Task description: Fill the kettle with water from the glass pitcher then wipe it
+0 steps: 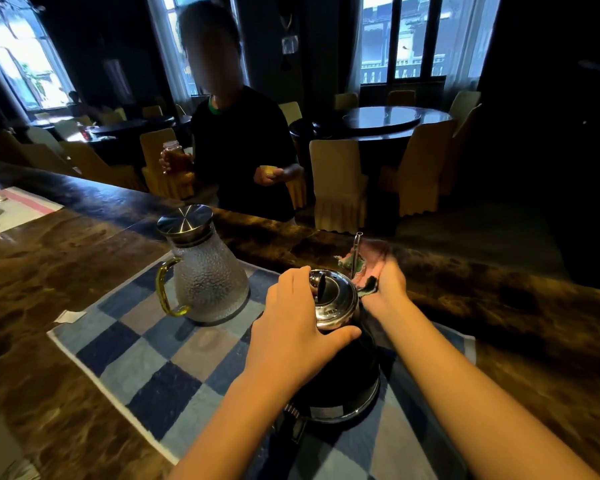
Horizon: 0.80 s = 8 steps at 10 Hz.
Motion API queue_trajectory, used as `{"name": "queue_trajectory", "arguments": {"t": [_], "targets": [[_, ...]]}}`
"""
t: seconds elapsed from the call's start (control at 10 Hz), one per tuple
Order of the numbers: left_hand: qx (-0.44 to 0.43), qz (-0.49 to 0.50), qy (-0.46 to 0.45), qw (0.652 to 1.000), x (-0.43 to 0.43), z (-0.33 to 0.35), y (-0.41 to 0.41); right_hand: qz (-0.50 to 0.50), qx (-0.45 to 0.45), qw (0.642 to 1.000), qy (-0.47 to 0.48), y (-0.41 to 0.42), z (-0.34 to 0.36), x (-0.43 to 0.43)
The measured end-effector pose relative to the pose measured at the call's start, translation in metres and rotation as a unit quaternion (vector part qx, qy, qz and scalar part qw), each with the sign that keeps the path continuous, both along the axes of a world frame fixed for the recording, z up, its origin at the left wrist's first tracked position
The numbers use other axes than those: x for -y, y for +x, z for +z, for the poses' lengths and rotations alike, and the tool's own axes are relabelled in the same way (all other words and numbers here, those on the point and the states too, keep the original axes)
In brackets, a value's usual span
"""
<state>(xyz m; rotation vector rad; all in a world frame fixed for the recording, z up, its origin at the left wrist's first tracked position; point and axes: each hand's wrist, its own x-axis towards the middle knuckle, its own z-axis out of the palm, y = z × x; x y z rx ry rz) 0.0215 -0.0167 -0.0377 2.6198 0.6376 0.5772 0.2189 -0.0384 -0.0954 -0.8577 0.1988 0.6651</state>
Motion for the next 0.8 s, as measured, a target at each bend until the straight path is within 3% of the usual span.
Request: {"name": "queue_trajectory", "arguments": {"t": [0.2, 0.4, 0.5, 0.6, 0.7, 0.8], "targets": [[0.012, -0.002, -0.018, 1.0, 0.001, 0.0, 0.0, -0.02, 0.155, 0.976, -0.151, -0.031, -0.022, 0.044], [0.046, -0.027, -0.062, 0.997, -0.002, 0.003, -0.002, -0.112, 0.326, 0.914, -0.216, -0.053, -0.013, 0.104], [0.043, -0.034, -0.041, 0.998, -0.003, 0.001, -0.001, -0.116, 0.525, 0.754, -0.377, -0.067, -0.015, 0.154], [0.025, -0.039, 0.013, 0.999, -0.004, -0.002, -0.001, 0.005, 0.639, 0.499, -0.585, -0.099, -0.02, 0.201], [0.057, -0.065, 0.076, 0.993, -0.001, -0.001, -0.004, 0.214, 0.571, 0.416, -0.675, -0.142, -0.034, 0.226], [0.033, -0.125, 0.146, 0.981, 0.004, 0.011, -0.009, 0.177, 0.514, 0.564, -0.621, -0.169, -0.025, 0.227]]}}
